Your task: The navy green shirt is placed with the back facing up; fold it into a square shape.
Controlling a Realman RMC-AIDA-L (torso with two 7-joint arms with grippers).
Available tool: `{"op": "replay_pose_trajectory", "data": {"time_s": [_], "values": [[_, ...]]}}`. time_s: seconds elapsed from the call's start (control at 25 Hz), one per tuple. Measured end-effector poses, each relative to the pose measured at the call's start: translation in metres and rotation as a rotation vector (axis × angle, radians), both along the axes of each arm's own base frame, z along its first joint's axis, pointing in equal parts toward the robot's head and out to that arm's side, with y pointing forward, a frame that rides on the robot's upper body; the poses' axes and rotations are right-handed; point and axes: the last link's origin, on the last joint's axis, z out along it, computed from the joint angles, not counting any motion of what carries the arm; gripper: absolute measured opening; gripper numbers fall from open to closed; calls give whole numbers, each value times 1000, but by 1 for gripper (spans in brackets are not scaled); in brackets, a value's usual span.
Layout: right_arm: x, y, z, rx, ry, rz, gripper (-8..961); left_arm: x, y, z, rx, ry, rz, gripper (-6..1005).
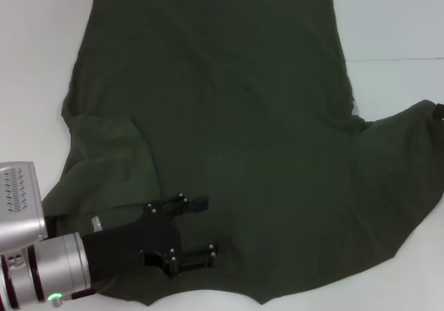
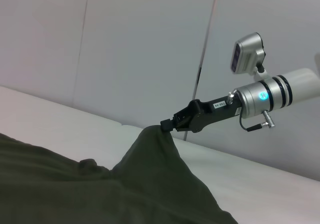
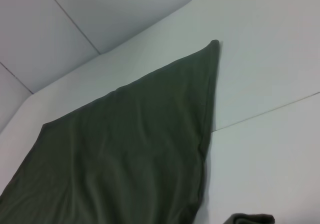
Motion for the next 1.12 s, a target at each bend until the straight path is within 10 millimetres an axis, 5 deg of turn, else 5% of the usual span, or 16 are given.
{"op": "replay_pose_trajectory", "data": {"time_s": [0.24, 0.48, 0.88, 1.12], "values": [[-7, -1, 1, -35, 25, 40, 92, 0, 0, 0, -3, -1, 8, 831], [-37, 10, -6, -111, 74, 137, 100, 1, 2, 0, -6, -3, 11, 832], [-105, 44, -66, -217, 61, 247, 113, 1, 4, 2, 4, -6, 14, 831], [-126, 45, -96, -265, 19, 304, 121, 0, 4, 3, 9, -6, 18, 830]]}}
